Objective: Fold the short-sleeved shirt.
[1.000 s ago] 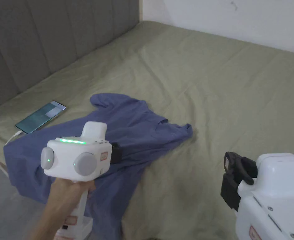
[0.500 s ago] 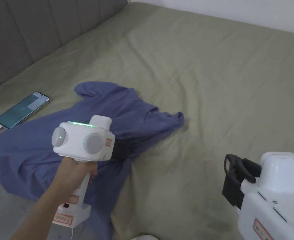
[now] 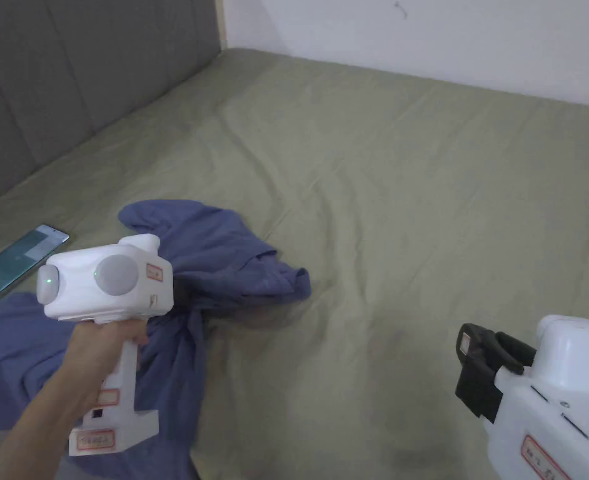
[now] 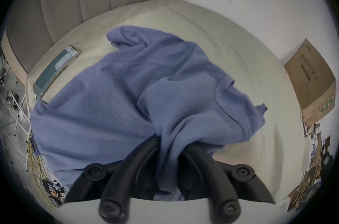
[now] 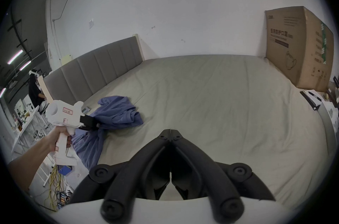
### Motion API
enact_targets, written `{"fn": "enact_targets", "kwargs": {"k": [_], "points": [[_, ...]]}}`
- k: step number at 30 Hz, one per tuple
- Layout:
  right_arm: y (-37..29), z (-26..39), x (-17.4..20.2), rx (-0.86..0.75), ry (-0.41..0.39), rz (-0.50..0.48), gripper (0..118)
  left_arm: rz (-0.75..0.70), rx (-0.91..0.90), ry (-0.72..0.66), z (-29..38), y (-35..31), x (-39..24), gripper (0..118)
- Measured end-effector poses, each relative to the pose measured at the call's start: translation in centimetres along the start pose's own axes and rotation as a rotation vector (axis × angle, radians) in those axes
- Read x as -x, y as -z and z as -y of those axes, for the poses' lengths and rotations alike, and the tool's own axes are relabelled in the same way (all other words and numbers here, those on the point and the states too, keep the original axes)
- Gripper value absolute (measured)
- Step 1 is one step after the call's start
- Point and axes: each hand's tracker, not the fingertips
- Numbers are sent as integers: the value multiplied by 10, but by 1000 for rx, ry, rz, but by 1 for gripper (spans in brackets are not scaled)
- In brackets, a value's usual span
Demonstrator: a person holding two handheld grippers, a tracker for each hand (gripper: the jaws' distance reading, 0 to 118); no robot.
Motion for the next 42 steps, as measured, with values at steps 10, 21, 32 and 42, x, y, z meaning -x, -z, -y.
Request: {"fn": "enact_targets", "kwargs": {"k": [10,21,32,42], "points": [[-74,-23,-65,-172,126,124,0,212,-330,216,-54,-159,-125,7],[-173,-29,-138,-328,174,344,0,666,-372,608,-9,-228,-361,7],[-196,16,-193,-215,245,487,0,589,291,711,209,-22,-446,7],[-190,30,-211,-165,303,506,0,546,261,722,233,-1,-427,8]]}}
